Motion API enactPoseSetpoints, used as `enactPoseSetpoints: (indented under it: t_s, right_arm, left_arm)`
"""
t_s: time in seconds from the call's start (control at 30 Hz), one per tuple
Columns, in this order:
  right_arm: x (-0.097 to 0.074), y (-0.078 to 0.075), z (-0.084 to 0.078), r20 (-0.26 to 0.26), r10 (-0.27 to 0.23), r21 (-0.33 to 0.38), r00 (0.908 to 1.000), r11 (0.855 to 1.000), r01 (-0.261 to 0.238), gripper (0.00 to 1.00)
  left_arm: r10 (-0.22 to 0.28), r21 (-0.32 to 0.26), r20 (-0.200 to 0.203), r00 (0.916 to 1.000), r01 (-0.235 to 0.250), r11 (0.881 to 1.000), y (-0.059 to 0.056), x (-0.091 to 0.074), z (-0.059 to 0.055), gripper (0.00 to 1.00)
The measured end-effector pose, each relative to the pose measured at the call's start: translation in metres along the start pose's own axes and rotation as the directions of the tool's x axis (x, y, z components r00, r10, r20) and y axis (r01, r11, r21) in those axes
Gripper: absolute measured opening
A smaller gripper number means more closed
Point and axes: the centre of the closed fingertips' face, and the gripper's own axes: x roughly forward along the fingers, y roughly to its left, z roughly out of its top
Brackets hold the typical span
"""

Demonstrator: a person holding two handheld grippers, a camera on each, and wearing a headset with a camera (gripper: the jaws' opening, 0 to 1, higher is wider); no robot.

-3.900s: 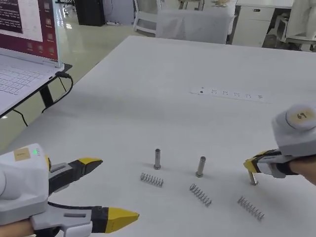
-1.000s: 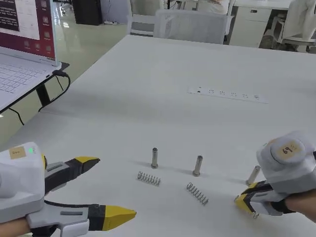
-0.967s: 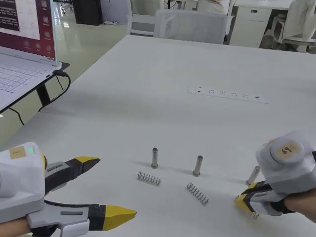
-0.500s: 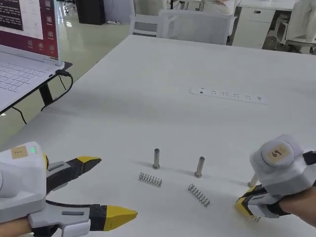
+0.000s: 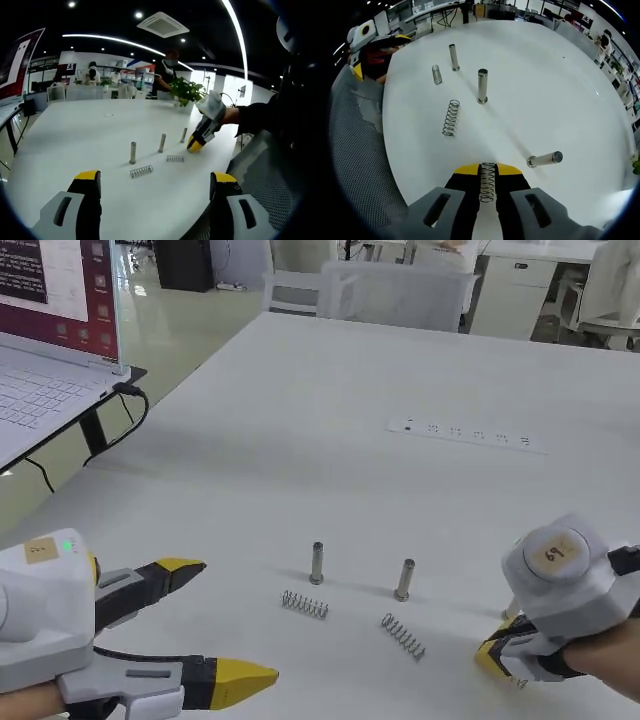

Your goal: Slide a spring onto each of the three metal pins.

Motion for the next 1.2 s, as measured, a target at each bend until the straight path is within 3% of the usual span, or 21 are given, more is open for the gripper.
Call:
enactPoseSetpoints:
  t_s: [0.47, 1.2]
  right_arm:
    - [-0.017, -0.006, 0.016, 0.074, -0.024, 0.021, 0.997, 1.0, 0.022, 0.09]
    - [-0.031, -0.011, 0.024, 0.156, -0.049, 0.05, 0.9866, 0.998, 0.042, 0.09]
  left_arm:
    - [-0.004, 0.005, 0.0, 1.0, 0.004, 1.0, 0.0, 0.0, 0.0, 0.87]
    - [-0.01, 0.013, -0.003, 0.9999, 0.01, 1.0, -0.001, -0.001, 0.001, 0.87]
